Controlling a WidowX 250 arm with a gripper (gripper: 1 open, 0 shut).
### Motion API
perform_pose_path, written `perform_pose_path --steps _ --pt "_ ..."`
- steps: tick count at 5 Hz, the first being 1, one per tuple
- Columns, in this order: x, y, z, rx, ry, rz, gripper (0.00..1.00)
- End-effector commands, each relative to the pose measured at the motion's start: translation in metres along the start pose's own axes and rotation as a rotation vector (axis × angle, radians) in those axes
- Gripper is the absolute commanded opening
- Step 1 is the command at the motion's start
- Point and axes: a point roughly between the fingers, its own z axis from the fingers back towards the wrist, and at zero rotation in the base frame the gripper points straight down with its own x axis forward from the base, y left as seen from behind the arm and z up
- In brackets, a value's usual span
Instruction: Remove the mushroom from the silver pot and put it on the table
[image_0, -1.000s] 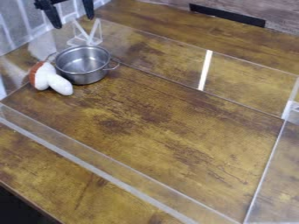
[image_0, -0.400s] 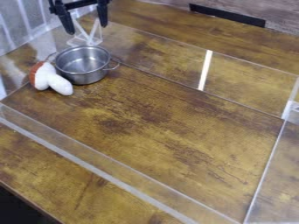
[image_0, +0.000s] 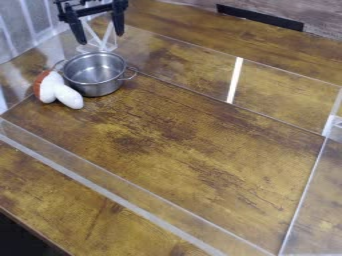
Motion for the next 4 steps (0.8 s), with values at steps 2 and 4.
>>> perform_pose_path --steps 2,4 --pt "0.01 0.016 0.022 -0.029 -0.077 0.116 1.0" --pt "0.013 0.024 0.013 -0.027 -0.081 0.216 1.0"
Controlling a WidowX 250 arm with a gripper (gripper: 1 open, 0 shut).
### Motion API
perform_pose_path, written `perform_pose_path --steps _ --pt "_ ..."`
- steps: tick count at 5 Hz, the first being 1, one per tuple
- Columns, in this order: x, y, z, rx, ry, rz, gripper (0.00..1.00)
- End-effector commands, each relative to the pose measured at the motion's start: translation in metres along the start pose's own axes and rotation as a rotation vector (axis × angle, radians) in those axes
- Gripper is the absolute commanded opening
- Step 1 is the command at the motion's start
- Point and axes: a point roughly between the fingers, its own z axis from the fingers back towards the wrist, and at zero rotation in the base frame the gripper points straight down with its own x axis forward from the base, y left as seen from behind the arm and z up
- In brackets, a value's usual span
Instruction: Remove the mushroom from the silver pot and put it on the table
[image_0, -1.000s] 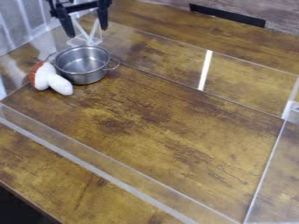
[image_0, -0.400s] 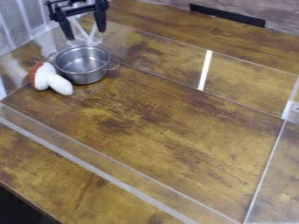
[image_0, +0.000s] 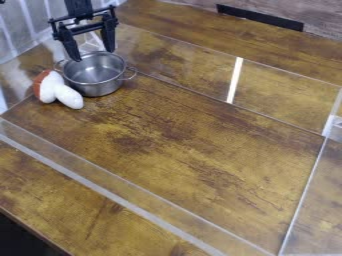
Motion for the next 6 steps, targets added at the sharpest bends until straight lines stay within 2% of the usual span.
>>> perform_pose_path --steps 1,2,3,4,6 --pt "0.0 0.014 0.049 -0.065 -0.064 0.096 1.0" --pt "0.002 0.023 0.063 -0.081 -0.059 0.184 0.0" --pt "-0.002 0.035 0.057 -0.078 -0.051 0.198 1.0" --pt "-0.004 0.042 0.046 -0.071 -0.045 0.216 1.0" --pt "0.001 0.041 0.033 -0.094 -0.03 0.42 1.0"
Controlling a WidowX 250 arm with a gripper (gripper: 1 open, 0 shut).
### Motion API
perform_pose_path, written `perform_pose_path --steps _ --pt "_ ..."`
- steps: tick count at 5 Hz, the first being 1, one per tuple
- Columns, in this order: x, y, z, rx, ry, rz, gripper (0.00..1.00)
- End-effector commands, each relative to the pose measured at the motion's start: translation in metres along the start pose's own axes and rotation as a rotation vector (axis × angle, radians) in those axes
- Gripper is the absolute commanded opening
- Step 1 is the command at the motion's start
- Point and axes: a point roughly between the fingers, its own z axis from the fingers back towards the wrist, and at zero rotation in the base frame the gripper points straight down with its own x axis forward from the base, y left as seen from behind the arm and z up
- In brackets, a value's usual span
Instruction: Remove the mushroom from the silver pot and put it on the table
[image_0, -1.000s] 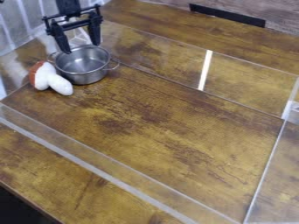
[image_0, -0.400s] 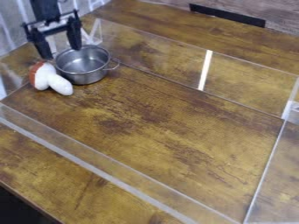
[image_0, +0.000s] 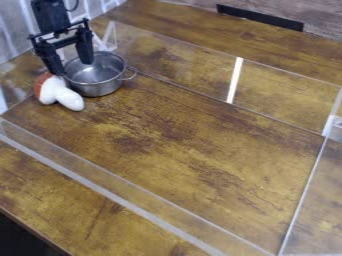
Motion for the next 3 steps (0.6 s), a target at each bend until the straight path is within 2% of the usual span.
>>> perform_pose_path --steps 1,3 --pt "-0.0027 0.0099 0.05 -0.083 -0.061 0.001 1.0" --pt "-0.0061 0.0151 0.0522 -0.058 -0.059 -0.026 1.0"
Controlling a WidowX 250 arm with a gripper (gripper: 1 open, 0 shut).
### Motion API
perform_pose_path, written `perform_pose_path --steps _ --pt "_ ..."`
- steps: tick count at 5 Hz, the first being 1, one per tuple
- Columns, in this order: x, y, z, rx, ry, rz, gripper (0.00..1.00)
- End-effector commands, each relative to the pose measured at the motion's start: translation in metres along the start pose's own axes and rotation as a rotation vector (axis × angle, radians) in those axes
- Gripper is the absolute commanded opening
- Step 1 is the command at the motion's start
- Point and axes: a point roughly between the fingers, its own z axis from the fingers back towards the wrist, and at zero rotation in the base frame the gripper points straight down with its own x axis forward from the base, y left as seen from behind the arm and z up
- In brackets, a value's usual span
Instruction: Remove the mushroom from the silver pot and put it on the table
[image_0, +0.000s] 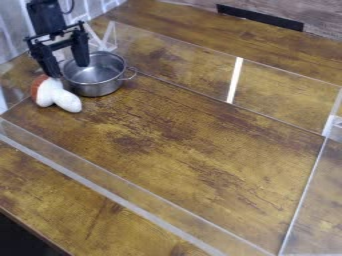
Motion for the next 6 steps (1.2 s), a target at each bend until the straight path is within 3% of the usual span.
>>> perform_pose_path --steps 1,2,6 --pt "-0.011 0.007 0.053 -0.081 -0.079 -0.023 1.0" --pt "-0.013 0.007 0.053 -0.067 -0.078 -0.031 1.0" --pt "-0.019 0.018 0.065 -0.07 -0.063 0.161 1.0"
